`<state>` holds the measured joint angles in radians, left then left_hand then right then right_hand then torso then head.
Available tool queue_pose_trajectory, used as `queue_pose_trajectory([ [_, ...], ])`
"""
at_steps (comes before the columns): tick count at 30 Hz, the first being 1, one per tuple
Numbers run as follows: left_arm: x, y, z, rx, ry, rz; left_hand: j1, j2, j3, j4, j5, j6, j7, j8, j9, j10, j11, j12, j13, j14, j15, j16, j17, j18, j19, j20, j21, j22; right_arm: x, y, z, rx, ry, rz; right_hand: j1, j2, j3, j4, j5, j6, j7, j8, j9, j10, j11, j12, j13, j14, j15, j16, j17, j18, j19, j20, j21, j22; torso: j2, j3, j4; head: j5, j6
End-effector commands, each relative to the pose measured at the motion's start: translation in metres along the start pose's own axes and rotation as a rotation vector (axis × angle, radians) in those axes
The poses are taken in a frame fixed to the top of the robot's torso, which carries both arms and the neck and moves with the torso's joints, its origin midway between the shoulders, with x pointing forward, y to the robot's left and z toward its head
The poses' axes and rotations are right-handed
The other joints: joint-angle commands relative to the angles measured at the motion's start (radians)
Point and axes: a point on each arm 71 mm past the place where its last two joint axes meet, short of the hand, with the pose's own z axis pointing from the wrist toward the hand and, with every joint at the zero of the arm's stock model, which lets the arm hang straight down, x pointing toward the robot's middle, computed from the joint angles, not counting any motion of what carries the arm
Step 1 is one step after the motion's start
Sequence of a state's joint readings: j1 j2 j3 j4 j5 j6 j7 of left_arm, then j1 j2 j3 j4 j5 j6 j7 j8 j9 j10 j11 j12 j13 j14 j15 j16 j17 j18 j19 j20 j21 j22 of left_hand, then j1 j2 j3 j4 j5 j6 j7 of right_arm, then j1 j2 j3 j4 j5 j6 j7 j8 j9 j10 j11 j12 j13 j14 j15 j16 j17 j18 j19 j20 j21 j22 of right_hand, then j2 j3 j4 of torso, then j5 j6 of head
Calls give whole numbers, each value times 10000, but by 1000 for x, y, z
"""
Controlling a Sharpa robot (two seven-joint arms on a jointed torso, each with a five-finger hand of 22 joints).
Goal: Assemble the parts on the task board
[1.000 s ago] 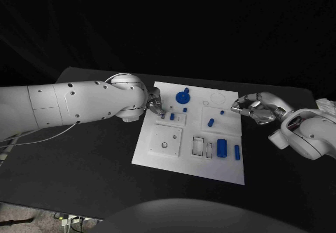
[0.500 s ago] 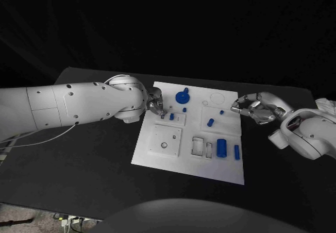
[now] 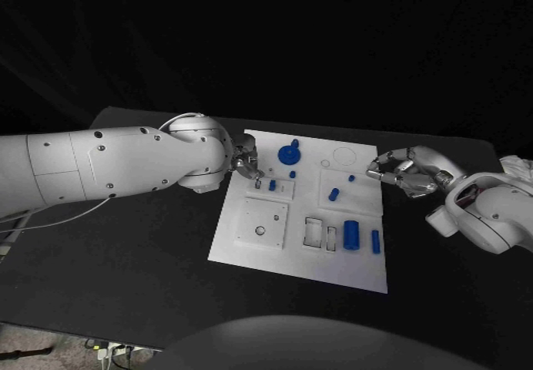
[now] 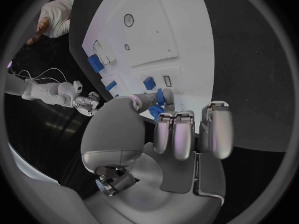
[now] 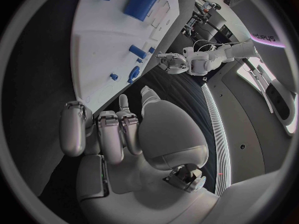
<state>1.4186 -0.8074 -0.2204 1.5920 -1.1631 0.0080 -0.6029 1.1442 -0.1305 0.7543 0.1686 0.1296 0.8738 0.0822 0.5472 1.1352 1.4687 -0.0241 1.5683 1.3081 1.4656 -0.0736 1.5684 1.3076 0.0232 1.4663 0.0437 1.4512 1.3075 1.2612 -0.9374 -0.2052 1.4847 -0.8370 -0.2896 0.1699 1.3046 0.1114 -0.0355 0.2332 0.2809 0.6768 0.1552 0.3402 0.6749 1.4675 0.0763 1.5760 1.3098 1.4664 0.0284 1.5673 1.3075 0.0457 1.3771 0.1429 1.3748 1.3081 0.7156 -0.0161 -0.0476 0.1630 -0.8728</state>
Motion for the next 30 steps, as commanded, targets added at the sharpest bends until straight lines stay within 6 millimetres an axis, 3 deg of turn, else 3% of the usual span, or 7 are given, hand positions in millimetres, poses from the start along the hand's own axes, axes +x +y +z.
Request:
queue_pose_trajectory([
  [1,0,5,-2,-1042,363,906,-123,35,-54,-89,78,460,-568,114,397,1021,-162,25,2627,1052,-77,24,2632,66,369,-105,28,2235,2,1,0,-23,120,8,88,-18,6,-75,66,-85,6,-42,-9,1033,77,-52,2610,1044,43,34,2633,149,-93,9,-41,1825,3,-4,3,35,2],
  [8,-7,5,-4,-1652,985,1239,-308,223,-488,183,104,487,-640,492,731,1021,-215,25,2627,1052,-122,24,2632,71,366,-149,-5,2228,2,1,-1,-20,129,16,91,-21,7,-79,70,-87,6,-43,-10,1033,75,-52,2610,1044,44,34,2633,150,-96,9,-44,1824,-2,-5,-7,102,2],
  [18,-18,-2,1,-1607,1531,672,-366,253,-572,273,105,325,-630,461,770,1021,-211,25,2627,1052,-123,24,2632,85,333,-155,-69,2209,3,2,0,-32,153,21,98,-22,10,-85,75,-92,6,-44,-11,1033,74,-52,2610,1044,43,34,2633,153,-107,10,-56,1819,-4,-9,-4,236,2],
  [30,-20,-12,5,-1267,1599,264,-570,323,-853,609,30,3,-541,195,683,1021,-147,25,2627,1052,-79,24,2632,92,310,-127,-120,2198,4,3,1,-55,186,27,127,-25,24,-109,92,-112,4,-52,-17,1033,67,-52,2610,1044,42,34,2633,153,-109,11,-59,1819,-7,-12,-1,279,2],
])
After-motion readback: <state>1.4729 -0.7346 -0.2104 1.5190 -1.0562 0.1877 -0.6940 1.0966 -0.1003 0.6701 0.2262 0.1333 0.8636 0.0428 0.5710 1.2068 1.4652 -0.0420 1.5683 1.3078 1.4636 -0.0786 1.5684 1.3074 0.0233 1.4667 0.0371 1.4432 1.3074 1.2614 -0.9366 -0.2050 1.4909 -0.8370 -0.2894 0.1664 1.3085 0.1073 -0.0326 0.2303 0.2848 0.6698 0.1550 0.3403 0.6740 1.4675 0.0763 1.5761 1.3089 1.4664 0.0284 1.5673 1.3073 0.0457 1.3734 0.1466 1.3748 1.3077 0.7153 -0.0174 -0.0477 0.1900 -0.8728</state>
